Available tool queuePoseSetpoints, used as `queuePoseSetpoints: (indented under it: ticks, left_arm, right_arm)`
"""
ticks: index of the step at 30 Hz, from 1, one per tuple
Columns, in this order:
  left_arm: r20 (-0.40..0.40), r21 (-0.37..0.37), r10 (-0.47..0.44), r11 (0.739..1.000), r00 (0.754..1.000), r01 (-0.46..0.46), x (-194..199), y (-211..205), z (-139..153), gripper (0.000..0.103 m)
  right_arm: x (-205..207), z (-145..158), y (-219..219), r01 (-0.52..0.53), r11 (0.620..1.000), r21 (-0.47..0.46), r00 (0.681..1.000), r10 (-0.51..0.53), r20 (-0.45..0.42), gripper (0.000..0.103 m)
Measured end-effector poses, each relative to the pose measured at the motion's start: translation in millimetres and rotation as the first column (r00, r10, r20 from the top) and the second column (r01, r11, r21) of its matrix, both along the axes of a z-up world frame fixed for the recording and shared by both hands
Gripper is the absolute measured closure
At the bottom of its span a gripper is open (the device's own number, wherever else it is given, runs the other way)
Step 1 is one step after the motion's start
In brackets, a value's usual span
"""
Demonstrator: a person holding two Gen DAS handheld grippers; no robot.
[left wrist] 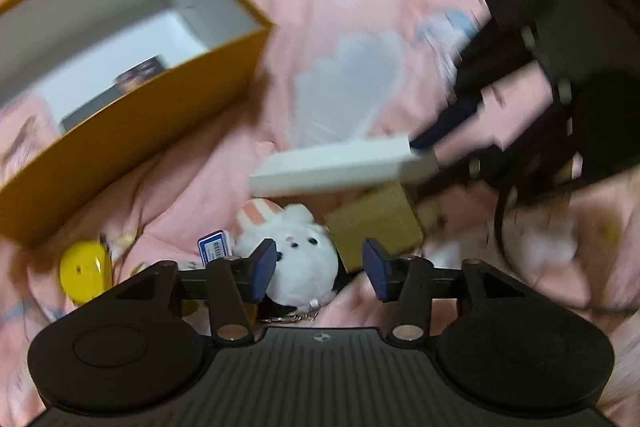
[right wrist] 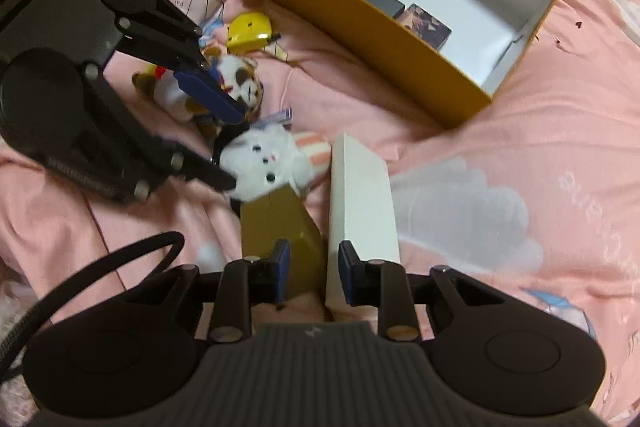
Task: Organize objects
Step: 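Move the left tool to the gold cube box while the right tool reaches the white box, then grasp the gold cube box with the left tool while the right tool grasps the slim white box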
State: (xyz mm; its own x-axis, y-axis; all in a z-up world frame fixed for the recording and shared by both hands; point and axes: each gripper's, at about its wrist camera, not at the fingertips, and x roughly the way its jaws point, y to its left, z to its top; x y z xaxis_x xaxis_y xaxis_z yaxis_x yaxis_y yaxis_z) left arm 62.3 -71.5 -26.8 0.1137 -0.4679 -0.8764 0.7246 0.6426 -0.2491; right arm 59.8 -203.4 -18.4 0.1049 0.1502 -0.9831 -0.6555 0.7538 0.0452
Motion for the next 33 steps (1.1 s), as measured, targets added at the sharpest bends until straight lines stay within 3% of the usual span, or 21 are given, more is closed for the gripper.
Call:
queuePoseSetpoints:
  ticks: [2, 5, 10, 19, 21, 23, 24, 28, 33]
  left_arm:
    - [0.045, 0.035, -0.087, 0.996, 0.995, 0.085, -9, -8, -3, 0.042]
    - [0.081, 0.06, -0.192, 0.98, 0.978, 0.188, -16, -15, -9, 0.036]
    - [0.162, 0.069, -0.342, 0.94, 0.926, 0.335, -16, -27, -10, 0.032]
    - [0.162, 0.108, -0.607, 0.795, 0.778, 0.597, -19, -66, -18, 0.029]
    - [0.146, 0.097, -0.623, 0.782, 0.769, 0.615, -18, -74, -22, 0.033]
    - [0.132, 0.083, -0.623, 0.782, 0.771, 0.617, -18, -77, -25, 0.038]
    - [0.125, 0.08, -0.608, 0.794, 0.784, 0.603, -18, -77, -26, 0.038]
    - [0.078, 0.062, -0.497, 0.867, 0.864, 0.494, -16, -68, -25, 0.039]
    - [0.043, 0.021, -0.359, 0.933, 0.932, 0.359, -16, -50, -16, 0.04]
  right_arm:
    - [-5, -1, -3, -0.001, 1.0, -0.012, 1.0, 0.001, 0.011, 0.067]
    - [-11, 0, -8, -0.001, 0.999, -0.035, 1.0, 0.002, 0.016, 0.066]
    - [-13, -4, -18, 0.017, 0.999, -0.044, 1.0, -0.017, 0.004, 0.059]
    - [-6, -16, -25, 0.016, 0.998, -0.067, 1.0, -0.017, -0.015, 0.057]
    - [-4, -17, -25, 0.011, 0.998, -0.067, 1.0, -0.012, -0.014, 0.057]
    - [-3, -19, -26, 0.006, 0.998, -0.067, 1.0, -0.007, -0.016, 0.057]
    - [-3, -19, -27, 0.008, 0.998, -0.067, 1.0, -0.009, -0.017, 0.057]
    - [-1, -20, -31, 0.017, 0.998, -0.06, 1.0, -0.018, -0.02, 0.055]
    - [3, -15, -23, -0.006, 0.998, -0.06, 1.0, 0.005, -0.014, 0.055]
